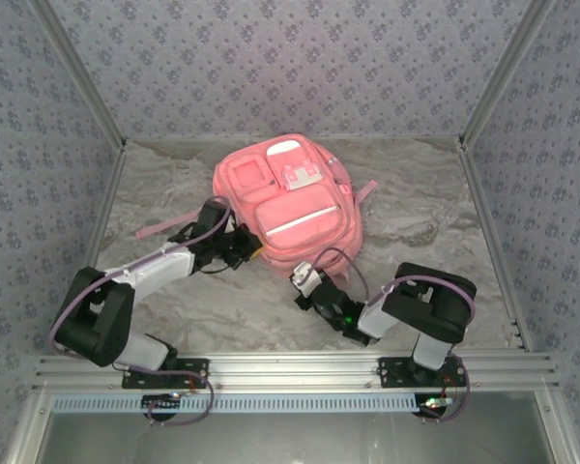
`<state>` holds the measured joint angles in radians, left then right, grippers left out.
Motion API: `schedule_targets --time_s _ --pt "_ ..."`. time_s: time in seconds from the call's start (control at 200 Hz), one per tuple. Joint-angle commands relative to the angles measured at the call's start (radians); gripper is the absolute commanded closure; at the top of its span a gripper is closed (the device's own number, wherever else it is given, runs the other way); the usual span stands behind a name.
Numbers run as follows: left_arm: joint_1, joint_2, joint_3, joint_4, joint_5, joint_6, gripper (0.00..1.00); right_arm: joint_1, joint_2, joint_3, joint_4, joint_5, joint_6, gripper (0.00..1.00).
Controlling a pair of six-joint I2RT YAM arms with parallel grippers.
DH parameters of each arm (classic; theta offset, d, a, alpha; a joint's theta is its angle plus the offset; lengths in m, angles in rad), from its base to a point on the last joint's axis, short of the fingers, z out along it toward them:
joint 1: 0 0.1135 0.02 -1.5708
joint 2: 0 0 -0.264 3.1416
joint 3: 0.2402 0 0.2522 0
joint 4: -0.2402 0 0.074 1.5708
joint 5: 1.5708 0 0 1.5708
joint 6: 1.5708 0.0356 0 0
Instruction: Pack the student bag
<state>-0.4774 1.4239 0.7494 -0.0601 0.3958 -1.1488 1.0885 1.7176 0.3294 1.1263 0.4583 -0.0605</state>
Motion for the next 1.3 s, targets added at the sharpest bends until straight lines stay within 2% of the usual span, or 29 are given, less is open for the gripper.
schedule_targets --time_s 0.0,0.235,0.5,0.585,0.729,0.844,1.104,1.294 --pt "0.032 -0.054 0.013 -0.054 -0.075 0.039 1.00 -0.029 -0.031 -0.013 -0.057 0.055 0.021 1.00" --pt "0.087 -0.102 -0.018 -0.103 -0.077 0.059 1.00 -0.041 -0.079 0.078 -0.260 0.010 0.084 1.00" --pt "0.103 -0.111 -0.026 -0.115 -0.077 0.063 1.00 -0.023 -0.128 0.069 -0.268 -0.086 0.038 1.00" --pt "0.096 -0.096 -0.018 -0.102 -0.075 0.060 1.00 -0.011 -0.162 0.114 -0.398 -0.104 0.075 1.00" --pt "0.078 -0.071 0.000 -0.103 -0.084 0.066 1.00 -0.027 -0.200 0.272 -0.828 -0.129 0.267 1.00" --pt "0.076 -0.074 -0.002 -0.108 -0.099 0.069 1.00 -0.056 -0.208 0.349 -1.025 -0.121 0.349 1.00" --pt "0.094 -0.112 -0.007 -0.147 -0.131 0.081 1.00 -0.136 -0.236 0.387 -1.192 -0.162 0.431 1.00" --pt "0.107 -0.124 -0.009 -0.159 -0.137 0.083 1.00 -0.156 -0.246 0.383 -1.205 -0.229 0.458 1.00"
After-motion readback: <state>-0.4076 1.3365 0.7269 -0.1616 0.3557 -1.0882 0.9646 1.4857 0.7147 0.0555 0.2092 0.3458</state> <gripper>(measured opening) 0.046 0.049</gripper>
